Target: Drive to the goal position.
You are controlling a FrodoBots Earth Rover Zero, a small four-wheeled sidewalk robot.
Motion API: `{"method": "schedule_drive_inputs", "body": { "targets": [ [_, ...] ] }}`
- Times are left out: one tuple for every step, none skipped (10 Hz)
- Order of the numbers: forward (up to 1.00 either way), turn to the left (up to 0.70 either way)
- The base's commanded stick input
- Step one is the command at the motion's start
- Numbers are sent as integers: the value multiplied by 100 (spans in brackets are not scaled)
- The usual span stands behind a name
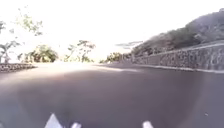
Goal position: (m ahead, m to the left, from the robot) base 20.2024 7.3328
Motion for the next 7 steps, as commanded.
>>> {"method": "schedule_drive_inputs", "body": {
  "targets": [
    [85, 0],
    [85, 0],
    [85, 0],
    [85, 0],
    [85, 0],
    [85, 0],
    [85, 0]
  ]
}}
